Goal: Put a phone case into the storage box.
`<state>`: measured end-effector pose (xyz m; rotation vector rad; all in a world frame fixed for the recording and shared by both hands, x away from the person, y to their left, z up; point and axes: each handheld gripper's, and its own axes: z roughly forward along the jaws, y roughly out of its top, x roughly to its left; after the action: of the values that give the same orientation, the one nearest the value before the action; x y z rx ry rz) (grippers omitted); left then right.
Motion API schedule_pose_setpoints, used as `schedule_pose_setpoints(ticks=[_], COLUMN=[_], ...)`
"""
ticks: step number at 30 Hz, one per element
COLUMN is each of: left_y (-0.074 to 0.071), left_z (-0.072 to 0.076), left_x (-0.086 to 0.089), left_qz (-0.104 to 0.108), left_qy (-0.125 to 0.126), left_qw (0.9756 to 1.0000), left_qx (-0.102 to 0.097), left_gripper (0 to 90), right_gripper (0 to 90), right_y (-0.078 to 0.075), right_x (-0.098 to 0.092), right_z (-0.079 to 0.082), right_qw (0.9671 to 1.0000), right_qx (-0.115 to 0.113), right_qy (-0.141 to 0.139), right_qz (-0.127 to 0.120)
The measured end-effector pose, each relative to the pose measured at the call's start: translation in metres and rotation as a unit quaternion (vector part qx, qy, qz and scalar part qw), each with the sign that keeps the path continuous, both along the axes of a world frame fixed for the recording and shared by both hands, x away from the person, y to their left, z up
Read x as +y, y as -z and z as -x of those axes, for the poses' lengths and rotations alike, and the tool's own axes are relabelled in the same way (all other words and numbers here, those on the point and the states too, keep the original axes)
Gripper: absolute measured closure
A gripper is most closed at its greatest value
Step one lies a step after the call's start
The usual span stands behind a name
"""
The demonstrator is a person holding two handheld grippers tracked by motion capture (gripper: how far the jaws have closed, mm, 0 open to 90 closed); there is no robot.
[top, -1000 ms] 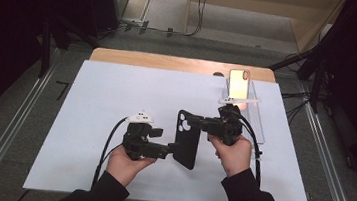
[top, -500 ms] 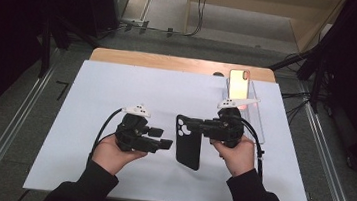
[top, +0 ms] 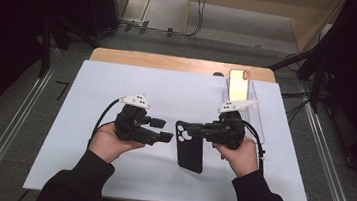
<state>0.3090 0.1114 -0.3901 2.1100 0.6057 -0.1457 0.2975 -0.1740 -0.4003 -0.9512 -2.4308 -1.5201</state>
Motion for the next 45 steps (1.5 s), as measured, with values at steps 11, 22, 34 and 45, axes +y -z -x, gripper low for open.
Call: schedule_pose_setpoints(ticks=[11,22,34,45], left_y=[-0.002,0.005,0.006,0.001], left_z=[-0.005,-0.006,-0.006,-0.007], left_x=[-0.007,-0.009,-0.009,-0.002], left_qz=[0.012,0.034,0.037,0.028], left_qy=[0.043,0.083,0.111,0.092], left_qw=[0.9990,0.9957,0.9924,0.9944], left_qx=[0.000,0.021,0.037,0.045], left_gripper=[38.3,59.2,76.5,77.0], right_gripper=[76.9,76.9,73.3,52.8], right_y=[-0.002,-0.002,0.001,-0.002], right_x=[0.007,0.011,0.009,0.010], right_z=[0.004,0.005,0.001,0.004], right_qw=[0.9982,0.9954,0.9943,0.9968], right_qx=[-0.013,-0.009,0.000,-0.018], right_qy=[-0.055,-0.085,-0.093,-0.069], right_qz=[-0.020,-0.043,-0.053,-0.036])
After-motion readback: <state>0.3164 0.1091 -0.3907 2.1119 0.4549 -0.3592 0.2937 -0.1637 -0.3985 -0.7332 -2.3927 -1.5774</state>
